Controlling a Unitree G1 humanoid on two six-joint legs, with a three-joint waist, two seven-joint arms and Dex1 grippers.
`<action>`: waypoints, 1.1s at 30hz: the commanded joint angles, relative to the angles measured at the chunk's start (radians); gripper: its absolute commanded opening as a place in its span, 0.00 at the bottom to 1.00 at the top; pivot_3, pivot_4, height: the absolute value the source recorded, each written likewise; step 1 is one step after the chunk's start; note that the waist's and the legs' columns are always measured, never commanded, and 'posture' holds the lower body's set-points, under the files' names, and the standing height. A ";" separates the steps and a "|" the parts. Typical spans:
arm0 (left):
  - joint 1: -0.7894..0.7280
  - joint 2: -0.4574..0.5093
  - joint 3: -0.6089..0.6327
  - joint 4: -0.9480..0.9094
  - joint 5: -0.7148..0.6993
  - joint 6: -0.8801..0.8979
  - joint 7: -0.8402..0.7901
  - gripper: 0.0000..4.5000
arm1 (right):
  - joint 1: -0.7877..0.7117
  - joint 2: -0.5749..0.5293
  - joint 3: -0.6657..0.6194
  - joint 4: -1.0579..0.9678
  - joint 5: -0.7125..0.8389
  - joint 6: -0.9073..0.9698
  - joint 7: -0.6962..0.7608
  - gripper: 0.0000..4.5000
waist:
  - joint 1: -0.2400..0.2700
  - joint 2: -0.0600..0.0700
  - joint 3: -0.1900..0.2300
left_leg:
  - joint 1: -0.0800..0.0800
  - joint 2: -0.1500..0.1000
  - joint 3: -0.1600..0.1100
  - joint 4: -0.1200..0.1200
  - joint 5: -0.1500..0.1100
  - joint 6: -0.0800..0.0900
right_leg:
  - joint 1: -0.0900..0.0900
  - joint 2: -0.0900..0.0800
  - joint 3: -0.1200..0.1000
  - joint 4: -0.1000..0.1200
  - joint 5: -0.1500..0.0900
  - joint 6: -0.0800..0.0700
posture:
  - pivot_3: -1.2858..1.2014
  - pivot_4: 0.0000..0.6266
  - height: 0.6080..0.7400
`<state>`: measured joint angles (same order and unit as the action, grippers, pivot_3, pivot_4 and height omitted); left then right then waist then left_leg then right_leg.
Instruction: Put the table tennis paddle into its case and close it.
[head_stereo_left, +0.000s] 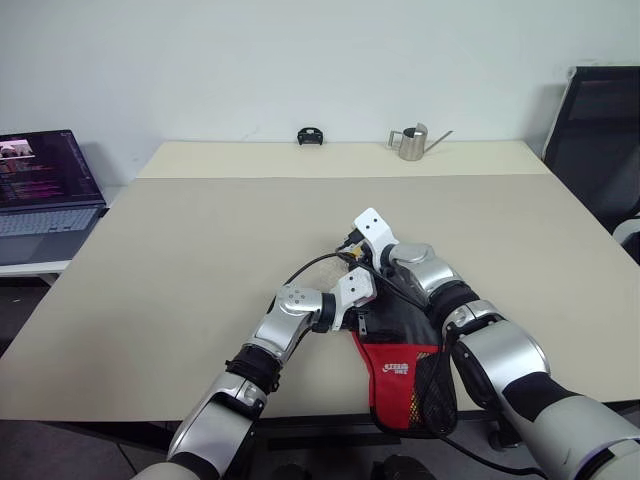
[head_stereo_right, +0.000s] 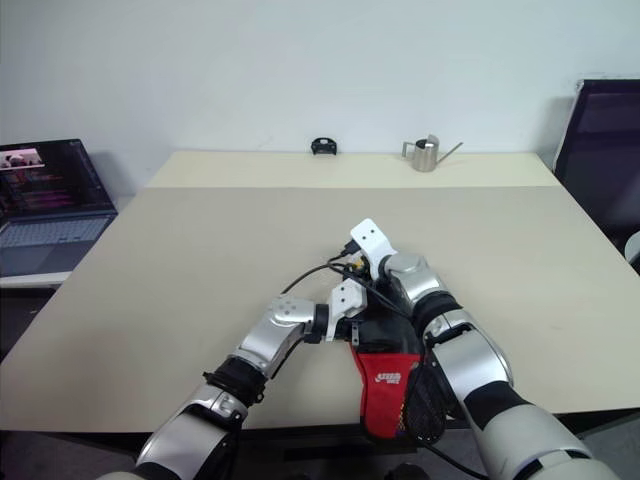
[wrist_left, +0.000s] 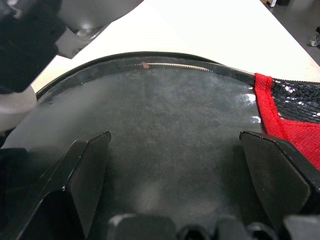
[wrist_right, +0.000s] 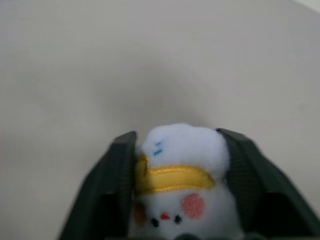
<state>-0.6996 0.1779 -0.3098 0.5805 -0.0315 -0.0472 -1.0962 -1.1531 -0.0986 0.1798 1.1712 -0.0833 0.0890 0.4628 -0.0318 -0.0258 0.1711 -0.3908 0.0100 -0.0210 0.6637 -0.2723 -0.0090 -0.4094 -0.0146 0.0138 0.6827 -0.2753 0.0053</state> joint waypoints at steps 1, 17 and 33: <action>0.009 -0.003 -0.019 0.007 0.022 -0.008 0.009 1.00 | -0.032 -0.022 -0.013 -0.017 -0.020 -0.042 -0.022 0.32 | 0.000 0.000 0.000 | 0.000 0.000 0.000 0.000 0.000 0.000 | 0.000 0.000 0.000 0.000 0.000 0.000 | 0.52 0.24 1.00; -0.063 -0.031 -0.063 0.170 0.076 -0.122 0.022 1.00 | 0.046 -0.251 -0.133 -0.316 0.009 0.066 -0.072 0.03 | 0.006 0.000 0.000 | -0.001 -0.002 0.000 0.001 0.000 0.000 | 0.000 -0.002 0.000 -0.001 0.000 0.001 | 0.52 0.24 1.00; -0.068 -0.040 -0.068 0.222 0.090 -0.160 0.016 1.00 | 0.281 -0.301 -0.152 -0.707 0.039 0.328 -0.053 0.03 | 0.005 0.001 -0.001 | 0.001 -0.002 0.000 0.001 0.000 0.000 | 0.003 -0.002 0.000 -0.001 0.001 0.001 | 0.52 0.24 1.00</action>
<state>-0.7906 0.1315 -0.3453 0.7620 0.0059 -0.2098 -1.0810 -0.8718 -0.3880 0.0414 0.5275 -0.0515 0.4043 0.4131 -0.0267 -0.0246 0.1702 -0.3896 0.0077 -0.0209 0.6645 -0.2722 -0.0089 -0.4067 -0.0163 0.0137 0.6821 -0.2746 0.0067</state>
